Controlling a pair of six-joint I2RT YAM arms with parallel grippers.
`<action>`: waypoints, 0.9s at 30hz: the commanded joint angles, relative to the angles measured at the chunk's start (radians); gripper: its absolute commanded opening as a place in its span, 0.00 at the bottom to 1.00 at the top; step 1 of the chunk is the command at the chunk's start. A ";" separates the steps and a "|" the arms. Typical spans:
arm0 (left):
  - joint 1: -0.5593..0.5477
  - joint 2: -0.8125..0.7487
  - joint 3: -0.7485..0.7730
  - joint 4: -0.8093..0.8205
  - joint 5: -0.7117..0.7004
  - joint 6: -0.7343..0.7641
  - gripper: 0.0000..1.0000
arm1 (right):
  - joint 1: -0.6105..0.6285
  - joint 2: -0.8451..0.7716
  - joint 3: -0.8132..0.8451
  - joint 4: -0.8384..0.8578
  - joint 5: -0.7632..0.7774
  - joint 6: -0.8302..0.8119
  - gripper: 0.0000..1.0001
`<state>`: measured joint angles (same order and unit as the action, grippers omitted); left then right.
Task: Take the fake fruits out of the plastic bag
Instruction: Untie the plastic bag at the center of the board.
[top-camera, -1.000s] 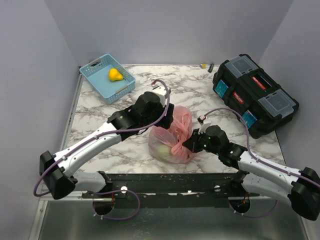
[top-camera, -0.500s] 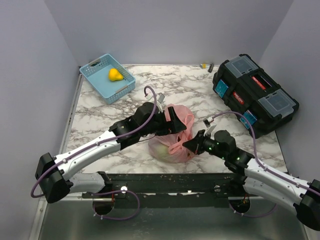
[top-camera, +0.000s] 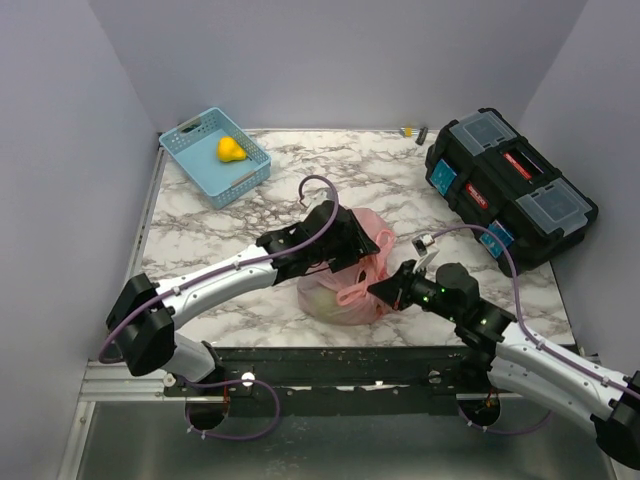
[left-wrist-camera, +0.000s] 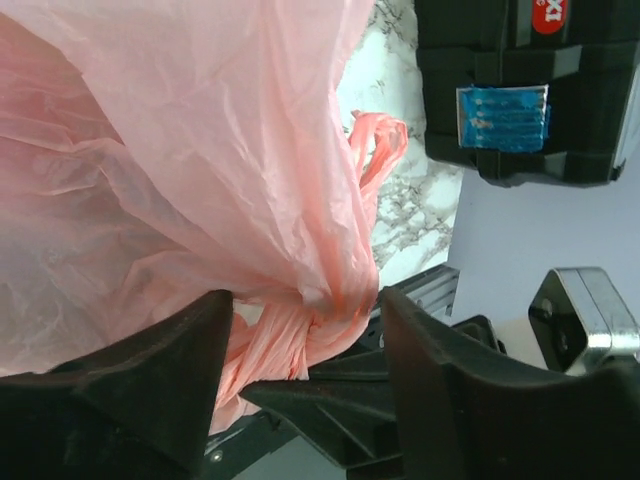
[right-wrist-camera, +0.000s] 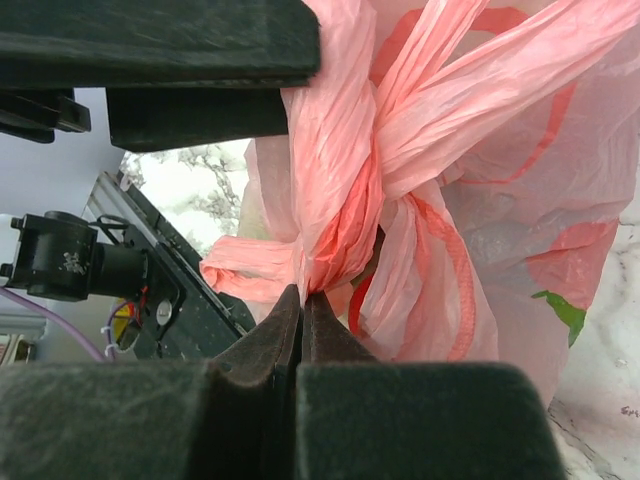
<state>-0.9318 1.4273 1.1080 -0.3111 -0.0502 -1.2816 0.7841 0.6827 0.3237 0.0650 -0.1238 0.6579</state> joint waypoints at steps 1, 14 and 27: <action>-0.006 0.043 0.047 -0.008 -0.064 0.003 0.47 | 0.005 0.014 -0.001 -0.016 -0.013 0.008 0.01; 0.141 0.021 0.031 0.056 0.025 0.237 0.00 | 0.004 -0.022 -0.029 -0.084 -0.017 0.029 0.01; 0.437 -0.241 -0.285 0.190 0.373 0.327 0.00 | 0.005 -0.224 -0.192 -0.033 0.030 0.163 0.01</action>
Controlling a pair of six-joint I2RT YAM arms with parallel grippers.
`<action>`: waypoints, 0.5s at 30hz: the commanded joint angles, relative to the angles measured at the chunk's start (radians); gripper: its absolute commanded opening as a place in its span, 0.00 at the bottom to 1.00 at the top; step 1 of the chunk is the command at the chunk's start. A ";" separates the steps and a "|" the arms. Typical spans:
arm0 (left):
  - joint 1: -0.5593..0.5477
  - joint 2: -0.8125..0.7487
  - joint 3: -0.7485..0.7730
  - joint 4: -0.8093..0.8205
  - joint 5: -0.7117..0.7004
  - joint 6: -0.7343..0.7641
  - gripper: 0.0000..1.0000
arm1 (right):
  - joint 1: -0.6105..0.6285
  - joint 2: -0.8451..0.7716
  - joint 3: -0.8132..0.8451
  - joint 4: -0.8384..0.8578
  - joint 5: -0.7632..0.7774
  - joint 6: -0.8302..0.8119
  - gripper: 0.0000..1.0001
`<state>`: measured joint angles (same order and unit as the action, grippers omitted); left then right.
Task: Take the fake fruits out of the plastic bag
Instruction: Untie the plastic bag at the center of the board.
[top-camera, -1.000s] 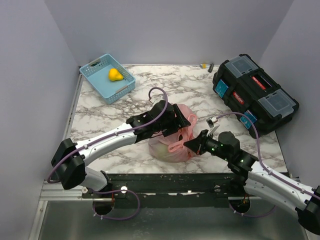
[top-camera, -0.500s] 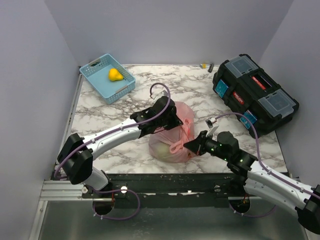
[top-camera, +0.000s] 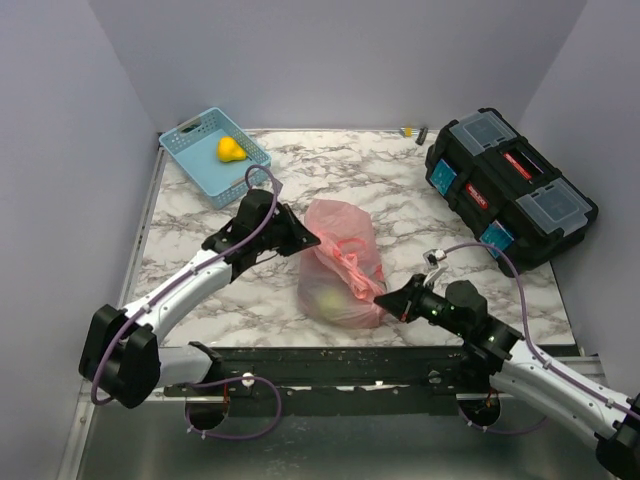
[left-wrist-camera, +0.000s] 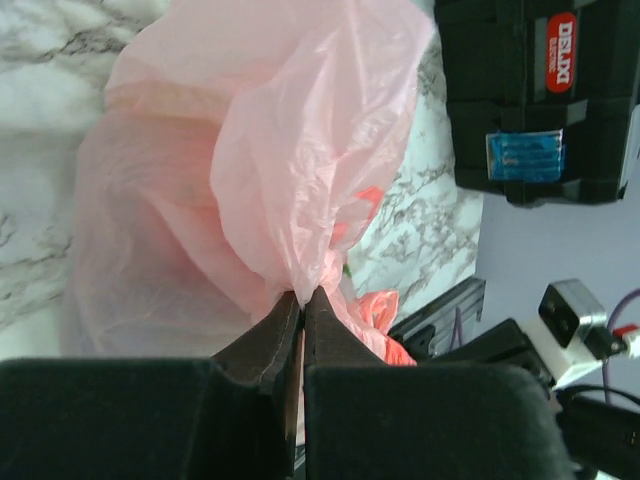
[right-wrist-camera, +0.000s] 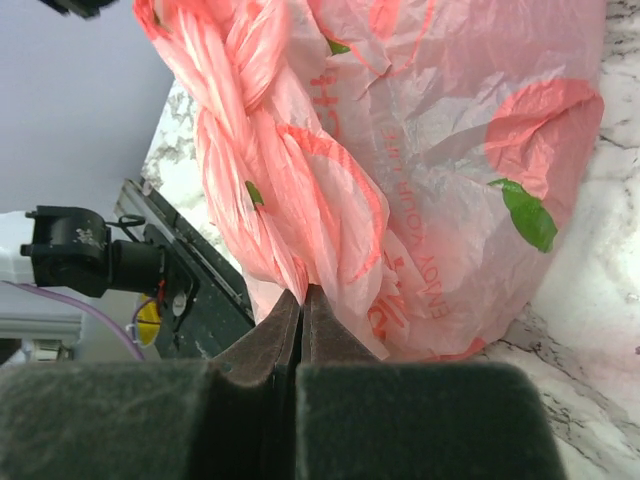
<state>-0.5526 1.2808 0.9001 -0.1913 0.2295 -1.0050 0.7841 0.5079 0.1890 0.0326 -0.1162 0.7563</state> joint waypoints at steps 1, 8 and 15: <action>0.063 -0.109 -0.079 0.059 0.098 0.066 0.00 | 0.004 -0.059 -0.066 0.005 0.029 0.074 0.01; 0.066 -0.223 -0.037 -0.137 0.097 0.241 0.00 | 0.004 -0.051 -0.015 -0.074 0.105 0.050 0.01; 0.065 -0.452 -0.077 -0.308 -0.030 0.319 0.00 | 0.004 0.037 0.128 -0.112 0.254 -0.042 0.01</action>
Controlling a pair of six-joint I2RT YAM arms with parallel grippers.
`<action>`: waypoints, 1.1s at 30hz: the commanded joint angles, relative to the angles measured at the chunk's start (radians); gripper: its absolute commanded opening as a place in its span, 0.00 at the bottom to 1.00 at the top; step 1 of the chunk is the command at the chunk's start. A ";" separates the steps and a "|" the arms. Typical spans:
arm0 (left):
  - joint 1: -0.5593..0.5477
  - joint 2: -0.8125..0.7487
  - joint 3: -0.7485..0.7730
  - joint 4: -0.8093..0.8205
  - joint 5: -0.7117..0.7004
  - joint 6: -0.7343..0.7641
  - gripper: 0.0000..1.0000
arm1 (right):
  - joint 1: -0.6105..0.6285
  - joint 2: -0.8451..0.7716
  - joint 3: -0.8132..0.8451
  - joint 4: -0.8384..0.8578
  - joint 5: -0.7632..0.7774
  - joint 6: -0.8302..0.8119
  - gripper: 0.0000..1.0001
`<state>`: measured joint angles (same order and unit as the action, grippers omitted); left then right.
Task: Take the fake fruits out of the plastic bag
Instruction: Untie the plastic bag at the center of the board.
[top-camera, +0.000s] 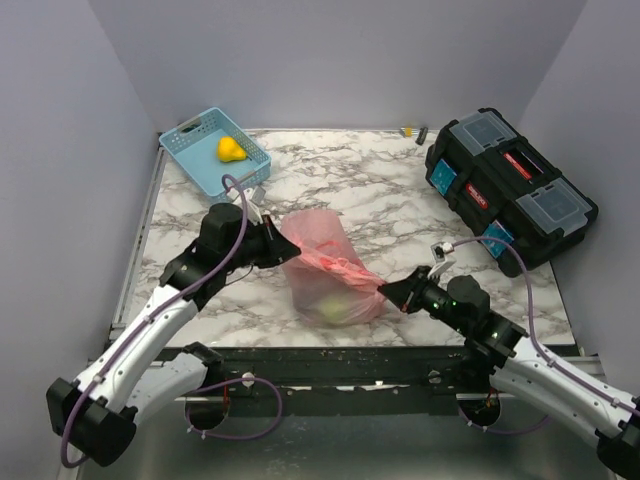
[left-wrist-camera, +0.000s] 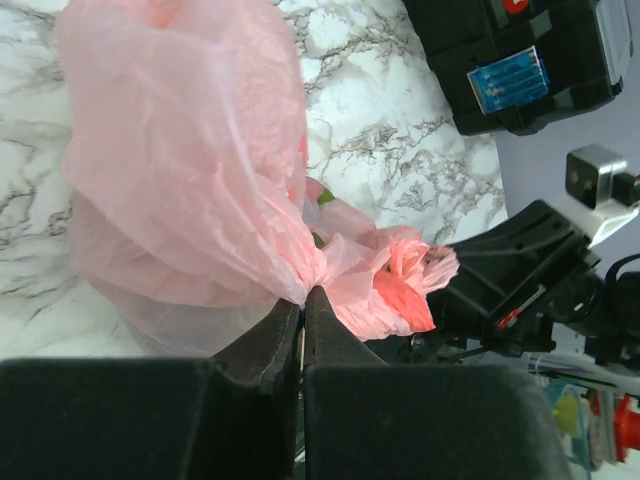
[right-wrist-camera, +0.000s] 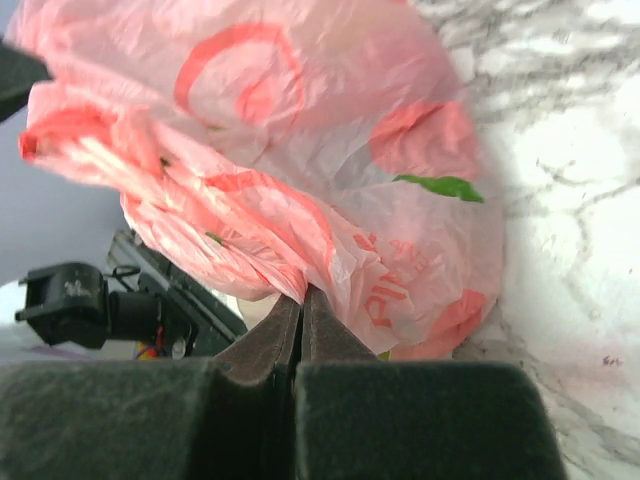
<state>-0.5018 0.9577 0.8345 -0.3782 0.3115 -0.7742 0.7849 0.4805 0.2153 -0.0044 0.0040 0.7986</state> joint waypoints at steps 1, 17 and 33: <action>0.015 -0.157 -0.017 -0.143 -0.127 0.084 0.00 | 0.004 0.101 0.149 -0.101 0.161 -0.116 0.01; 0.014 -0.393 0.133 -0.451 -0.061 0.202 0.60 | 0.003 0.378 0.485 -0.249 0.184 -0.348 0.03; -0.087 0.188 0.600 -0.419 -0.042 0.730 0.95 | 0.001 0.604 0.742 -0.343 0.204 -0.408 0.03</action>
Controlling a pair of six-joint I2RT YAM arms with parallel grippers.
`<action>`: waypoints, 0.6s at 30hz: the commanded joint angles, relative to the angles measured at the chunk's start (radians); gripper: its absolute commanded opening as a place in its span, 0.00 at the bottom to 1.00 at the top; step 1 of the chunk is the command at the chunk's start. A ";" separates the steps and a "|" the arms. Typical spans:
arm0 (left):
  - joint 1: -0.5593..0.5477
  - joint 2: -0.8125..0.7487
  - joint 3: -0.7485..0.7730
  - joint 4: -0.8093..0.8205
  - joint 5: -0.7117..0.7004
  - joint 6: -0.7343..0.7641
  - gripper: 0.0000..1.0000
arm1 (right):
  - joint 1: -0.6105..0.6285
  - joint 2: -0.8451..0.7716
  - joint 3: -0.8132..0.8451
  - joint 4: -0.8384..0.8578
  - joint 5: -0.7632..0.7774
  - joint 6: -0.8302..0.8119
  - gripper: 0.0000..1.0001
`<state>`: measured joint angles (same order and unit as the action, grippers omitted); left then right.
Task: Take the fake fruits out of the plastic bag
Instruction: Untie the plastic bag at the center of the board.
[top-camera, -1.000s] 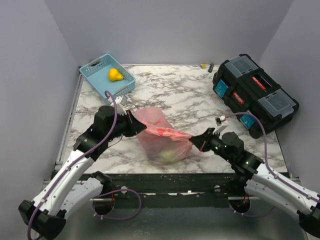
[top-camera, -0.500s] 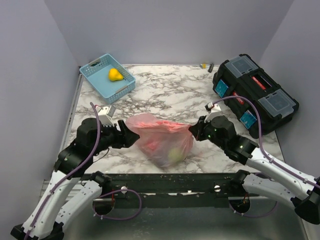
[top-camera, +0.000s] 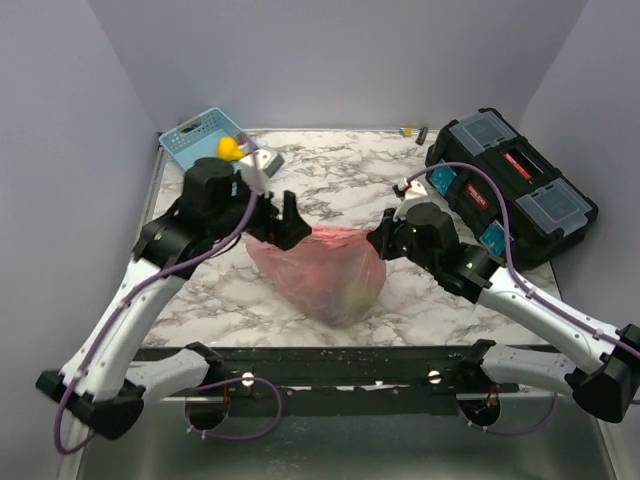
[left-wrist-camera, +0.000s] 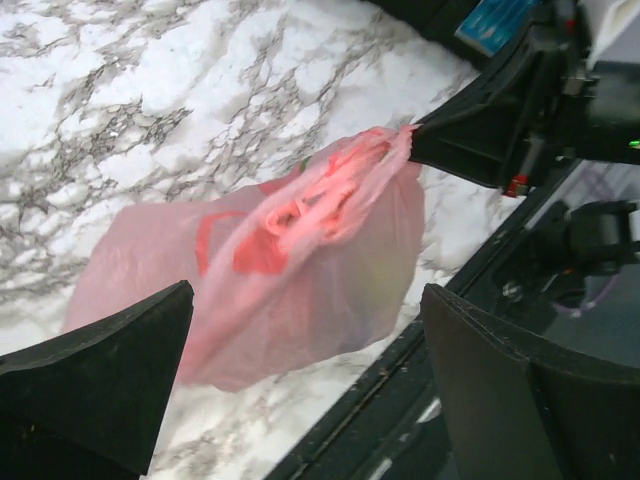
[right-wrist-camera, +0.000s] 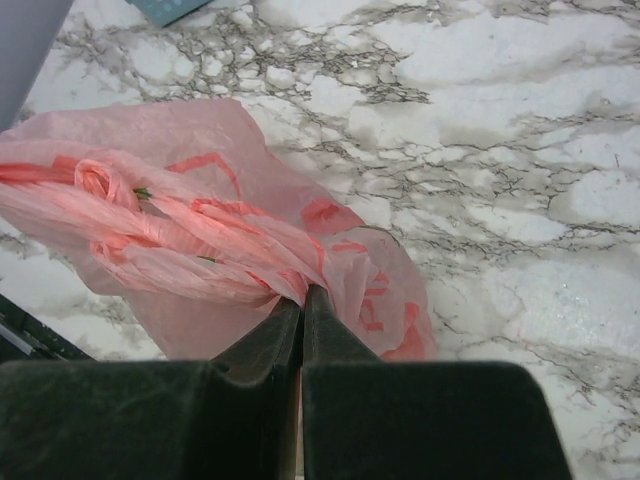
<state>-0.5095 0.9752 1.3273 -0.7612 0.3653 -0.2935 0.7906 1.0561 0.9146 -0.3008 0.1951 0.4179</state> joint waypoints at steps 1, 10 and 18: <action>-0.130 0.217 0.142 -0.065 -0.180 0.285 0.95 | -0.005 0.028 0.039 -0.041 -0.001 -0.023 0.03; -0.293 0.218 -0.093 0.121 -0.429 0.427 0.91 | -0.007 0.034 0.007 -0.034 -0.028 -0.022 0.04; -0.320 0.087 -0.205 0.207 -0.576 0.445 0.82 | -0.007 0.015 -0.033 -0.037 -0.011 -0.010 0.04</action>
<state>-0.8169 1.1179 1.1450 -0.6426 -0.0616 0.1169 0.7898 1.0863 0.9031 -0.3172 0.1833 0.4099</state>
